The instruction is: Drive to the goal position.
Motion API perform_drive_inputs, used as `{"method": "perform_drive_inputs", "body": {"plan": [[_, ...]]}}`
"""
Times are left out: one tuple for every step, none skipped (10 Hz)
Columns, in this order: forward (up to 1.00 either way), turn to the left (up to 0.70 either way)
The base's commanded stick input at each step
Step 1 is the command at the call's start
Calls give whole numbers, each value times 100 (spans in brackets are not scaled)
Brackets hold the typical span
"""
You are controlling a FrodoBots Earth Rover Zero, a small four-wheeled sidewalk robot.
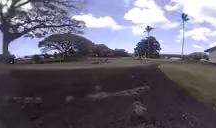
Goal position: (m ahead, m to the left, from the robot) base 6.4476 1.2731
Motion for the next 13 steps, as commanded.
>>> {"method": "perform_drive_inputs", "body": {"plan": [[50, 0], [50, 0], [50, 0], [50, 0], [50, 0], [50, 0], [50, 0], [50, 0], [50, -9], [50, -25], [50, -42], [50, -24], [50, 0]]}}
